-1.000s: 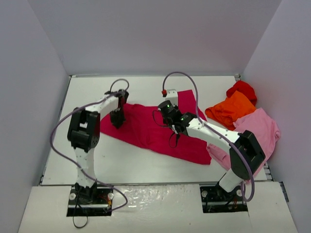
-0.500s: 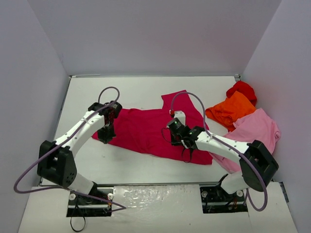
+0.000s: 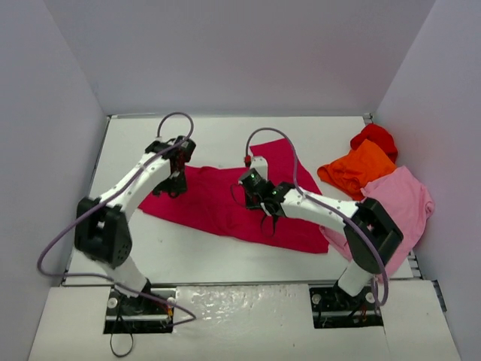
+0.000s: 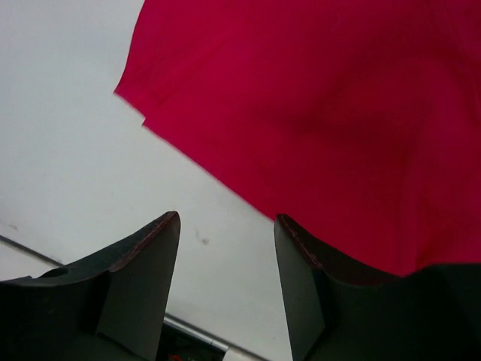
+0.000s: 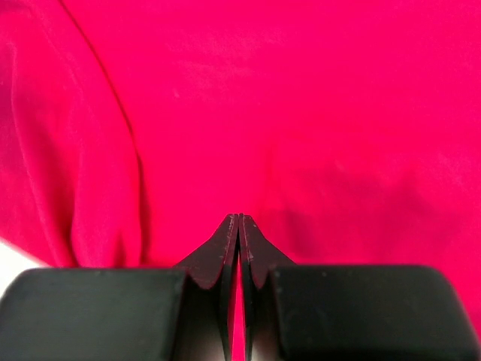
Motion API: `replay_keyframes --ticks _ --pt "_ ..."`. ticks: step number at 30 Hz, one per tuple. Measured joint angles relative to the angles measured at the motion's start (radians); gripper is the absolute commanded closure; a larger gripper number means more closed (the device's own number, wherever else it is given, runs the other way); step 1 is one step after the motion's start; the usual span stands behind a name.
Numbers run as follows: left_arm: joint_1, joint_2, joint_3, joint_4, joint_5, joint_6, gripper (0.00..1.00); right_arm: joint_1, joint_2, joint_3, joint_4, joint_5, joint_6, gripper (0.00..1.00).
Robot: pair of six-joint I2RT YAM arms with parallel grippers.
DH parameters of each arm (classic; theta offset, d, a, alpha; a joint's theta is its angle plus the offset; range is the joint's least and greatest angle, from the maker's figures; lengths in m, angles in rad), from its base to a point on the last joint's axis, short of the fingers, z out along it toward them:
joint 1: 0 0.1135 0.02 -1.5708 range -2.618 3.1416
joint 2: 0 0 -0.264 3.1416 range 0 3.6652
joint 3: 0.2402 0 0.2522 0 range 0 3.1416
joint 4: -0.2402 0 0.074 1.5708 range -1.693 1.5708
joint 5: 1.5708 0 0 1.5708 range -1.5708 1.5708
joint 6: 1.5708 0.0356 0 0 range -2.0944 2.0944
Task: Fold and stack the t-shirts
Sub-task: Fold the flattened tshirt in 1/3 of the way
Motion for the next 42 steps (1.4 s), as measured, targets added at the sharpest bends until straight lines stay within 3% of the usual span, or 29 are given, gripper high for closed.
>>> replay_keyframes --ticks 3,5,10,19,29,37,42 --pt "0.015 0.179 0.064 0.046 -0.002 0.032 0.88 -0.008 0.095 0.046 0.029 -0.002 -0.02 1.0" --pt "0.027 0.273 0.076 0.096 0.019 0.047 1.0 -0.019 0.141 0.06 0.044 -0.004 -0.031 1.0" --pt "0.038 0.365 0.068 0.157 0.079 0.056 1.0 -0.049 0.174 0.063 0.049 -0.013 -0.045 1.0" --pt "0.049 0.271 -0.058 0.267 0.176 0.036 1.0 -0.077 0.155 0.064 0.054 -0.03 -0.063 1.0" --pt "0.033 0.082 -0.307 0.344 0.31 -0.056 1.0 -0.113 -0.043 0.0 0.025 -0.038 -0.07 1.0" --pt "-0.024 -0.028 -0.437 0.32 0.323 -0.114 1.0 -0.119 -0.213 -0.085 -0.04 -0.048 -0.06 1.0" --pt "-0.036 -0.098 -0.516 0.255 0.302 -0.139 1.0 -0.117 -0.337 -0.211 -0.082 -0.118 -0.024 0.86"
